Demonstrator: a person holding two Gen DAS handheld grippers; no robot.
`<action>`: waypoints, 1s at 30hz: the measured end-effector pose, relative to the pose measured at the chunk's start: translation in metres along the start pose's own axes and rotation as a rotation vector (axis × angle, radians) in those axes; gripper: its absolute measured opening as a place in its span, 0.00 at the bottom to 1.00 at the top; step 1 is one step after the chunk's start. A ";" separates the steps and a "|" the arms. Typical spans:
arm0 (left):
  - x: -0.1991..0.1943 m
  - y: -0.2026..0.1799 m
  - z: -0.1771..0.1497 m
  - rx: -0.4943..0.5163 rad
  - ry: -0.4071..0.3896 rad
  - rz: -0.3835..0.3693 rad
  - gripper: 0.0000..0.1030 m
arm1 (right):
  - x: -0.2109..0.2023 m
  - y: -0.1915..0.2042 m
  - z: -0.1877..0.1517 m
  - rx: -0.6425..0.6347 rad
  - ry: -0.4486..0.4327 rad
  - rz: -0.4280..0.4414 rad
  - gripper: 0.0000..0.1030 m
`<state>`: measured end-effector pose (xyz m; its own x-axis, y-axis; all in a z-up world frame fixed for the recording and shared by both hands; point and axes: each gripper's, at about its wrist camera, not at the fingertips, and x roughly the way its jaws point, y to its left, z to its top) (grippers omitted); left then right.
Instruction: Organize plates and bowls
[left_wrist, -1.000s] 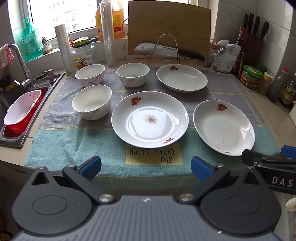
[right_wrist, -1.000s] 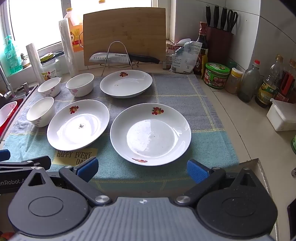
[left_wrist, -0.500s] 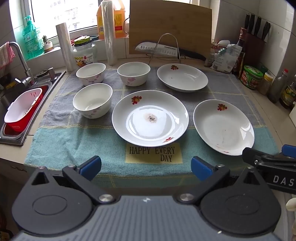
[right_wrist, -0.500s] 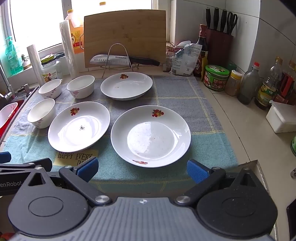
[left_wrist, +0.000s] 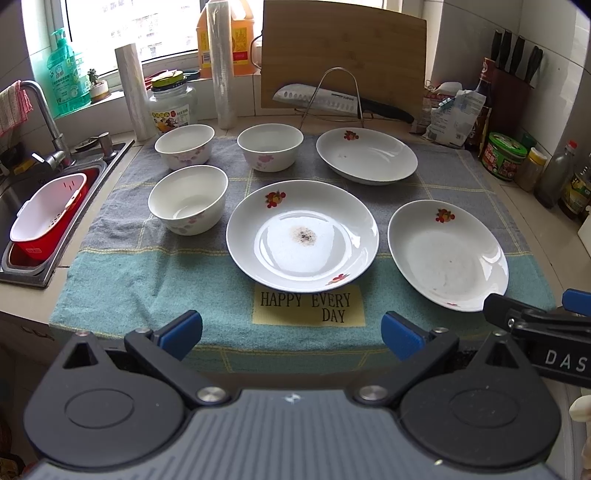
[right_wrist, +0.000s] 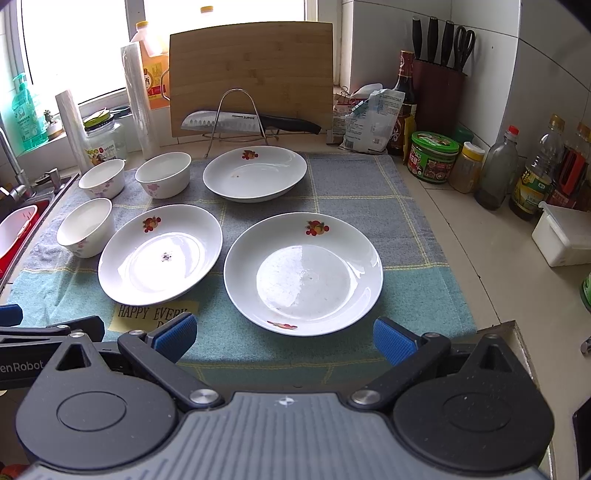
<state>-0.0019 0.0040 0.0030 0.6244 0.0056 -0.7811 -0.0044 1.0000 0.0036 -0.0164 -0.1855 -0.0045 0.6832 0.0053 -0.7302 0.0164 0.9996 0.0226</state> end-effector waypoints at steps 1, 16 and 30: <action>0.000 0.000 0.000 -0.001 0.000 0.000 0.99 | 0.000 0.000 0.000 0.000 -0.001 0.001 1.00; -0.001 0.002 0.000 -0.010 -0.002 0.003 0.99 | -0.001 0.002 0.000 -0.007 -0.015 0.007 1.00; -0.002 0.003 0.002 -0.011 -0.004 0.003 0.99 | -0.003 0.003 0.000 -0.008 -0.024 0.005 1.00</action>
<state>-0.0016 0.0070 0.0053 0.6273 0.0090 -0.7788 -0.0153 0.9999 -0.0007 -0.0185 -0.1828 -0.0018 0.7004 0.0101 -0.7136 0.0069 0.9998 0.0208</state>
